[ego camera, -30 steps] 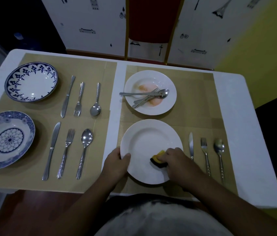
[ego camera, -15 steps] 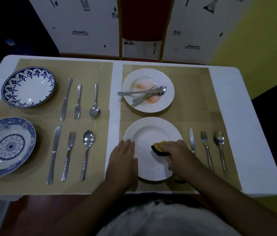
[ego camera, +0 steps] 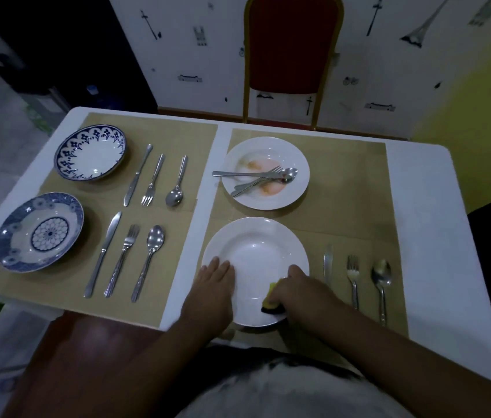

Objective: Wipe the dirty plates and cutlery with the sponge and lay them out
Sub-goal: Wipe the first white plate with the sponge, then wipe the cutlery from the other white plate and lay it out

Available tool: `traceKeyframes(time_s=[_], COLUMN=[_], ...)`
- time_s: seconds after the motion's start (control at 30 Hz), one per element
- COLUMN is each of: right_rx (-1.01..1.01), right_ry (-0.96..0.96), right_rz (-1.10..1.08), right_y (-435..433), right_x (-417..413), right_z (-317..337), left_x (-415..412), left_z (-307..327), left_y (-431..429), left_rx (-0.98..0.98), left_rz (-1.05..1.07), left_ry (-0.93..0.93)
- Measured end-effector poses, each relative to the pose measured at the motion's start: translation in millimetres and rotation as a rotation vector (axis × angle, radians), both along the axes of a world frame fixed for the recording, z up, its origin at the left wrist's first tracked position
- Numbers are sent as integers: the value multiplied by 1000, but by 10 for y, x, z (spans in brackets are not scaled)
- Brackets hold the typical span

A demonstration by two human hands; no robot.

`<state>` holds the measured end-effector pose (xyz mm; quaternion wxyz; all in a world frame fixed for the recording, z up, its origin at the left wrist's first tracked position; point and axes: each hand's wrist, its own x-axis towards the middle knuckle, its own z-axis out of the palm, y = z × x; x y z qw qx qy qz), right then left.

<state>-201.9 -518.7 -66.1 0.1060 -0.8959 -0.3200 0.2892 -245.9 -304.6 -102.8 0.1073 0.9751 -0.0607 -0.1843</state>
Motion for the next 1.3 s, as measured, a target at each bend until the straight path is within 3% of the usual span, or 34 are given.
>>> traceKeyframes(time_s=[0.27, 0.57, 0.73, 0.9, 1.13, 1.3], right_rx=[241, 331, 335, 323, 333, 340], right_ry=[-100, -194, -169, -260, -326, -362], right_rz=[-456, -673, -751, -796, -852, -925], right_y=[-167, 175, 382, 526, 625, 654], right_x=[423, 1138, 1441, 1620, 1718, 1790], right_z=[34, 104, 100, 65, -37, -3], left_x=[303, 1158, 1804, 2325, 2663, 2756], left_z=[251, 416, 488, 380, 163, 215], left_y=[-369, -254, 4, 156, 295, 343], left_rx=[-85, -152, -24, 19, 35, -147], left_rz=[100, 106, 165, 159, 88, 136], left_ry=[-105, -279, -283, -331, -252, -88])
